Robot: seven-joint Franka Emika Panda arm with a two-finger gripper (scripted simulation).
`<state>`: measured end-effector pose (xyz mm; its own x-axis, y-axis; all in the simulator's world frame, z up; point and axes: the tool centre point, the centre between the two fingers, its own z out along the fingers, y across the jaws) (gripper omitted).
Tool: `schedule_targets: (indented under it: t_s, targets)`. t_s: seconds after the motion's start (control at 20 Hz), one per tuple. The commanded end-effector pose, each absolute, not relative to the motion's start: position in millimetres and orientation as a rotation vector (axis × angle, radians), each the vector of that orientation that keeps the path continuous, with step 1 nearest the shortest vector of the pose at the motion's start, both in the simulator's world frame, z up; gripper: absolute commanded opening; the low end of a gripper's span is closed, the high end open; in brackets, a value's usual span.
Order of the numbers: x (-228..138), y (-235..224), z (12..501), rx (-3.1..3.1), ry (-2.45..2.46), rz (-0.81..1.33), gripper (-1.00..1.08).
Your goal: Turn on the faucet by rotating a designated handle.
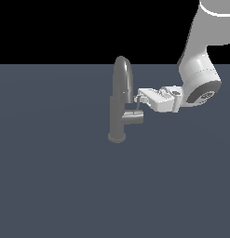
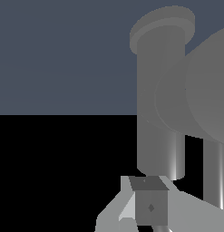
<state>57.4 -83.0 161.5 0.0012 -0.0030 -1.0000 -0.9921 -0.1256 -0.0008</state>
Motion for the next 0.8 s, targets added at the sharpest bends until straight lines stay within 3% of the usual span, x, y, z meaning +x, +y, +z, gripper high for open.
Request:
schedule_targets:
  t_s: [0.0, 0.75]
  targets:
    - [58, -83, 161, -1.298, 1.15, 1.3, -1.0]
    - [30, -85, 166, -1.299, 1.15, 1.3, -1.0]
